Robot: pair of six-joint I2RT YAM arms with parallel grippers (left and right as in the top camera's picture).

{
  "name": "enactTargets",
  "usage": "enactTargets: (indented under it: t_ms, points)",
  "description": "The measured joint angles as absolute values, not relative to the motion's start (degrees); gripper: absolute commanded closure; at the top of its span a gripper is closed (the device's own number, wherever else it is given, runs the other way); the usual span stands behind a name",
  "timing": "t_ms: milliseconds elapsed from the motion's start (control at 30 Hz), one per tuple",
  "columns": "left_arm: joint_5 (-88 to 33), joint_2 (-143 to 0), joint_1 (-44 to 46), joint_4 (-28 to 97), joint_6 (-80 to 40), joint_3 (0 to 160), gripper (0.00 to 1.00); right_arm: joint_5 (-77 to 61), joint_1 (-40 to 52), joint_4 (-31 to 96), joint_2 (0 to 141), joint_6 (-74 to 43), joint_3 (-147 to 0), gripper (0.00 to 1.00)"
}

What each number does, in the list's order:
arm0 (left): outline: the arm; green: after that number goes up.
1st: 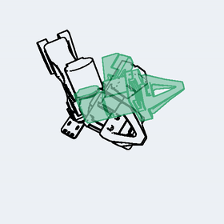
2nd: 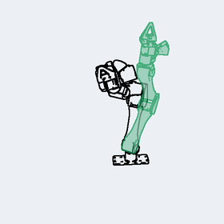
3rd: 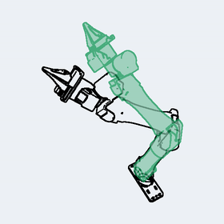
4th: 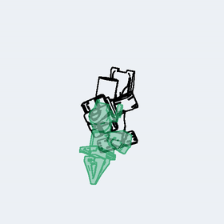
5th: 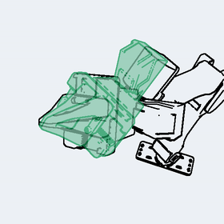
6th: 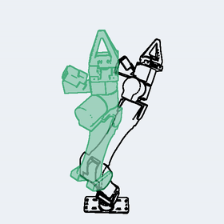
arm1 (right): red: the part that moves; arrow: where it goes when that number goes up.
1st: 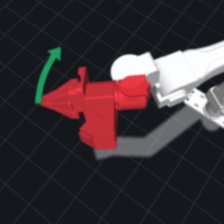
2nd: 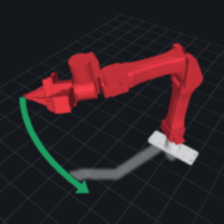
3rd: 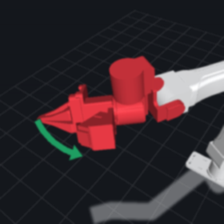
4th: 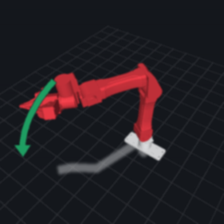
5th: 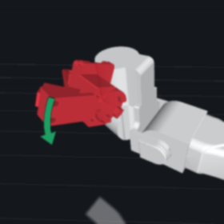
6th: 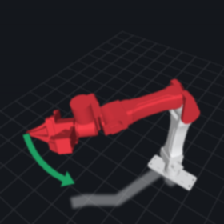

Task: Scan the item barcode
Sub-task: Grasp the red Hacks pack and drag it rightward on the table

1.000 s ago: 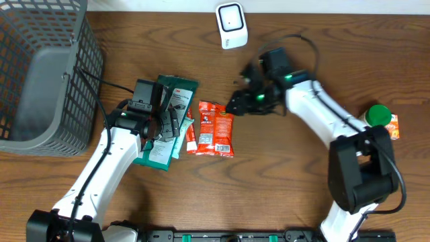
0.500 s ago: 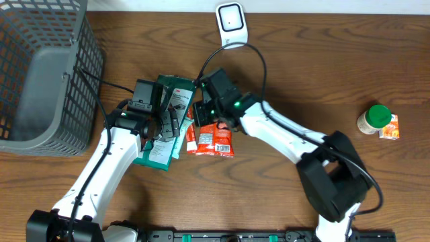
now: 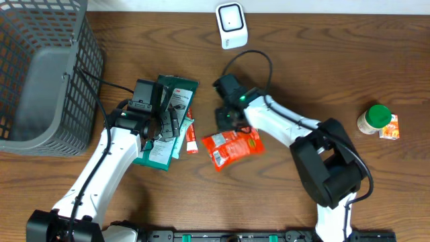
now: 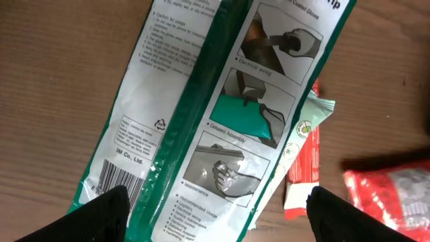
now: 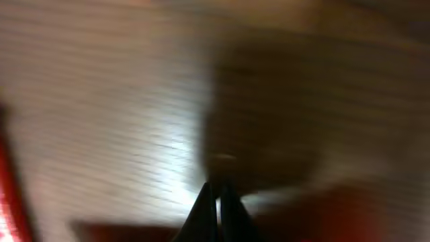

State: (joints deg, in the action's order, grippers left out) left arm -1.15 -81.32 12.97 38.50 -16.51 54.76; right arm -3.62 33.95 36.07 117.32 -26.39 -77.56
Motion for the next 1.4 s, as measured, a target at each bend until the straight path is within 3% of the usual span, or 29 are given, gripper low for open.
enactTargets:
  t_ms: [267,433,600,733,833,1000,1400]
  points:
    - [-1.15,-81.32,12.97,38.57,-16.51,54.76,0.15,2.02,23.55,50.30,116.68,-25.34,-77.97,0.99]
    - [-1.15,-81.32,12.97,38.57,-16.51,54.76,0.15,-0.32,19.51,52.77,113.38,-21.17,-77.28,0.99]
    - [-1.15,-81.32,12.97,38.57,-16.51,54.76,0.15,-14.46,24.29,45.28,102.76,-14.37,-77.43,0.98]
    - [-1.15,-81.32,12.97,38.54,-16.51,54.76,0.15,-18.02,31.64,41.76,102.87,-13.26,-77.49,0.88]
    - [-1.15,-81.32,12.97,38.54,-16.51,54.76,0.15,-16.60,38.15,40.69,105.65,-12.73,-77.49,0.99]
    - [-1.15,-81.32,12.97,38.54,-16.51,54.76,0.15,-10.85,42.39,42.06,110.30,-14.13,-77.45,0.99]
    - [-1.15,-81.32,12.97,38.54,-16.51,54.76,0.15,-8.14,42.26,46.24,110.65,-16.32,-77.43,0.99]
